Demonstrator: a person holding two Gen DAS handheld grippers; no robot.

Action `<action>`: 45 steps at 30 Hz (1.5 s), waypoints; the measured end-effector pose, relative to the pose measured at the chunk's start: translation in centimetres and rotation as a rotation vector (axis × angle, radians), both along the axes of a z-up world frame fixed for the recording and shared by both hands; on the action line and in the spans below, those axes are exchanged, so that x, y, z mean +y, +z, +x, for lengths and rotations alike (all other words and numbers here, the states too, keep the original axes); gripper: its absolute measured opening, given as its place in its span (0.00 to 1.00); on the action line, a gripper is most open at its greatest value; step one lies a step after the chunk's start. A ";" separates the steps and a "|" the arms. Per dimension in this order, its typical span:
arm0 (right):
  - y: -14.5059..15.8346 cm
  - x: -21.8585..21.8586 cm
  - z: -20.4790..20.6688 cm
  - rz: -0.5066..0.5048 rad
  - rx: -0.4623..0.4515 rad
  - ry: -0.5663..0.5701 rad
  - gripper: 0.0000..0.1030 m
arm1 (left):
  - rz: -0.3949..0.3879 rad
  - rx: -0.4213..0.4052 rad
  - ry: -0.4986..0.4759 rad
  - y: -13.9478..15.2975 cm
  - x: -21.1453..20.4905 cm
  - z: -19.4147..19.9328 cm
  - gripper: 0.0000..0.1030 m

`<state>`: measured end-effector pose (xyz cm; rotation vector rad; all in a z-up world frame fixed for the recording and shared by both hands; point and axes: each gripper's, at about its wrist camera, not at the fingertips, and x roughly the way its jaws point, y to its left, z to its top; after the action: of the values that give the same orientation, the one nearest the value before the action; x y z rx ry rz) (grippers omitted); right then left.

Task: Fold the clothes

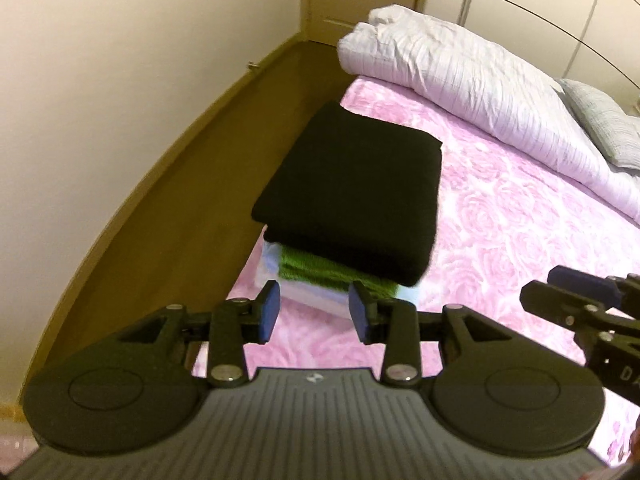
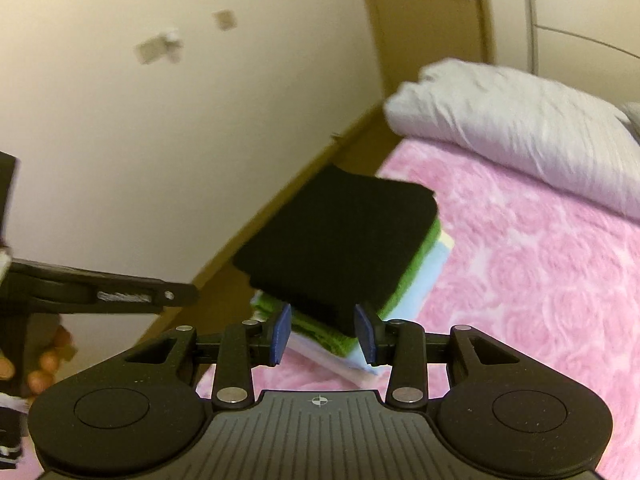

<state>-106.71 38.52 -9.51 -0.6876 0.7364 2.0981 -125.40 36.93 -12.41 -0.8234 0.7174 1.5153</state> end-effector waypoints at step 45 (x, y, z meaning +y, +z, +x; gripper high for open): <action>-2.5 1.5 13.1 -0.185 -0.202 0.256 0.38 | -0.034 -0.046 0.352 0.6 -9.2 16.9 0.32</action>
<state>-93.61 39.97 -12.01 -1.1298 0.7672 2.1630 -108.49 27.74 -11.84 -1.0472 0.5859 1.7935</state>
